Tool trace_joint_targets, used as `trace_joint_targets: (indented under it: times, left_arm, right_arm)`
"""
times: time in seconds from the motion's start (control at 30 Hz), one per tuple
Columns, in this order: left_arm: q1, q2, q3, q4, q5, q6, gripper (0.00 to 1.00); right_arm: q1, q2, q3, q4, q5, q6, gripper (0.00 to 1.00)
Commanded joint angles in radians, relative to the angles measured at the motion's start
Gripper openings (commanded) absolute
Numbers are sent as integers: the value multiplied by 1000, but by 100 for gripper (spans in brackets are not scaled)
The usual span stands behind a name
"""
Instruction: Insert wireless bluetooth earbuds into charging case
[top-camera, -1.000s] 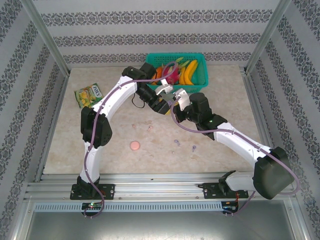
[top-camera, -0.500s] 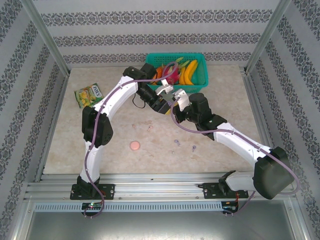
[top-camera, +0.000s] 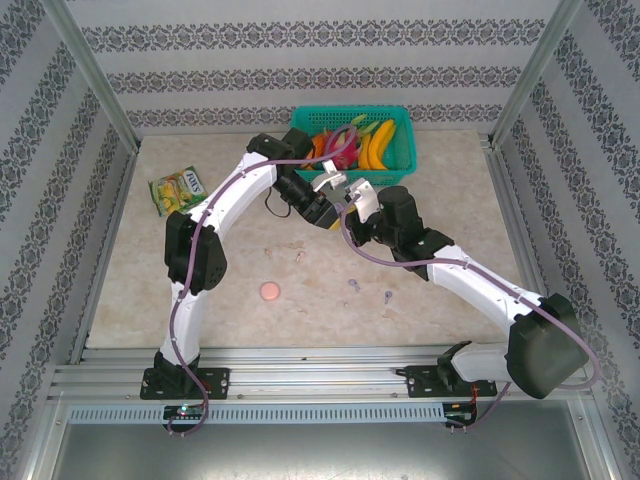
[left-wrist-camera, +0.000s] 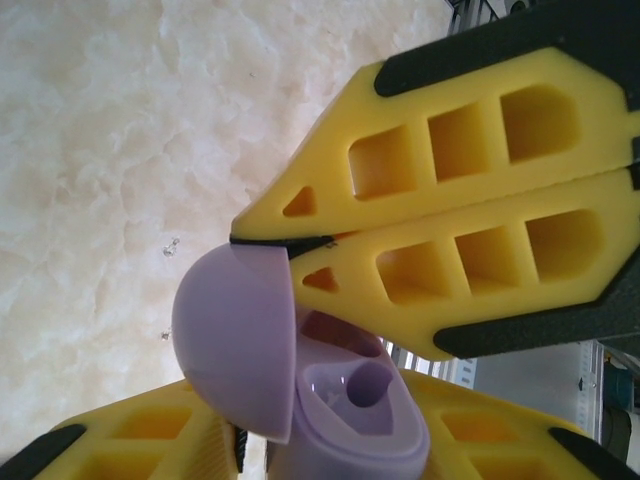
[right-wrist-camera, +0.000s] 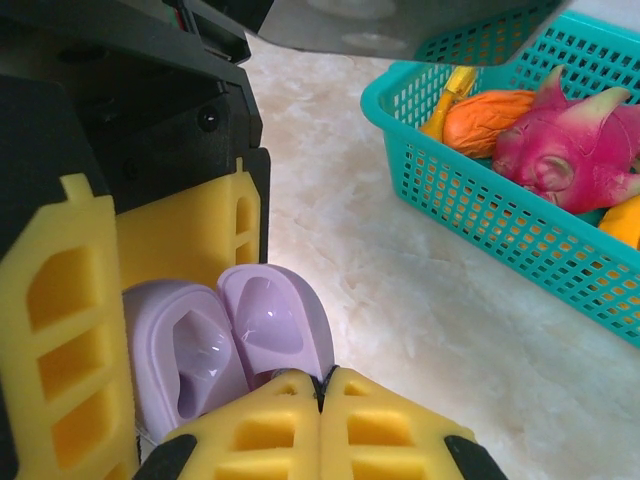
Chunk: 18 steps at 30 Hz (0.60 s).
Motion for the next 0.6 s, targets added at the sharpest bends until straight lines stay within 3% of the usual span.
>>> trace_joint_targets:
  times: [0.0, 0.17, 0.57]
  left_arm:
    - [6, 19, 28, -39, 21, 28, 40]
    - [6, 20, 29, -29, 23, 22, 38]
    - [4, 19, 27, -13, 27, 12, 24]
  right_arm:
    - [8, -19, -13, -4, 5, -7, 0]
    - [9, -19, -12, -5, 1, -4, 0]
    - [9, -17, -12, 0, -1, 9, 0]
